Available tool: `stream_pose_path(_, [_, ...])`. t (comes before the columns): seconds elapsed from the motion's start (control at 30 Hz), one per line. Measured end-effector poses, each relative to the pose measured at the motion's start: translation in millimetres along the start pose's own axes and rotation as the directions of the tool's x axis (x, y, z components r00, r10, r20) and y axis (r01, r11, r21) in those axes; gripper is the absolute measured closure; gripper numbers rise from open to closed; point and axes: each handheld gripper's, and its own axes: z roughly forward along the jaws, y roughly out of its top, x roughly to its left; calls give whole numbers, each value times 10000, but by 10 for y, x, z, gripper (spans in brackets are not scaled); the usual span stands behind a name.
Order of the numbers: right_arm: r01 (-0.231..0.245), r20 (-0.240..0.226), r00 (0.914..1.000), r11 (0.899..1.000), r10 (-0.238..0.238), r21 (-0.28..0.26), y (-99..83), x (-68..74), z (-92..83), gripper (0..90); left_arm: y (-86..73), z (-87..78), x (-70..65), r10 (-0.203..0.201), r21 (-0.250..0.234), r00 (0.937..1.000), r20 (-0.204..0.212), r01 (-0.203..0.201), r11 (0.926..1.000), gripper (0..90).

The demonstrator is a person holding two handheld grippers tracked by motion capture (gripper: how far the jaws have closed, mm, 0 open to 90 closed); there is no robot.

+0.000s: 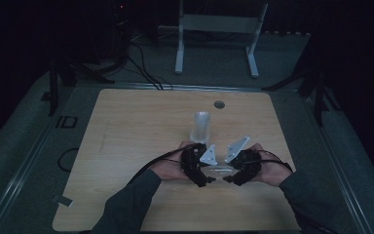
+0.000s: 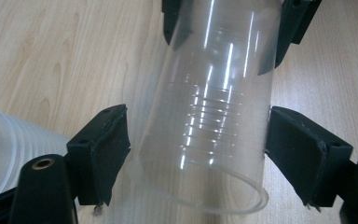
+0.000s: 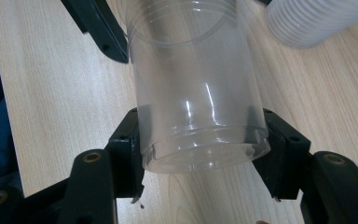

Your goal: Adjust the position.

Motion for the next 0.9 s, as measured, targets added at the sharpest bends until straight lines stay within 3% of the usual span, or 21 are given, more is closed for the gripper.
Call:
stream_pose_path(0.67, [-573,192,9982,9982,576,-168,-159,-34,-4,416,-121,-157,104,-789,-604,9963,-337,767,9952,205])
stream_pose_path(0.77, [-723,322,9968,9968,734,-338,-203,-53,-26,417,-130,-191,139,-1132,-847,9930,-345,1099,9903,189])
stream_pose_path(0.9, [-944,385,9946,9942,964,-518,-254,-68,-35,417,-134,-180,153,-1233,-876,9914,-429,1192,9890,187])
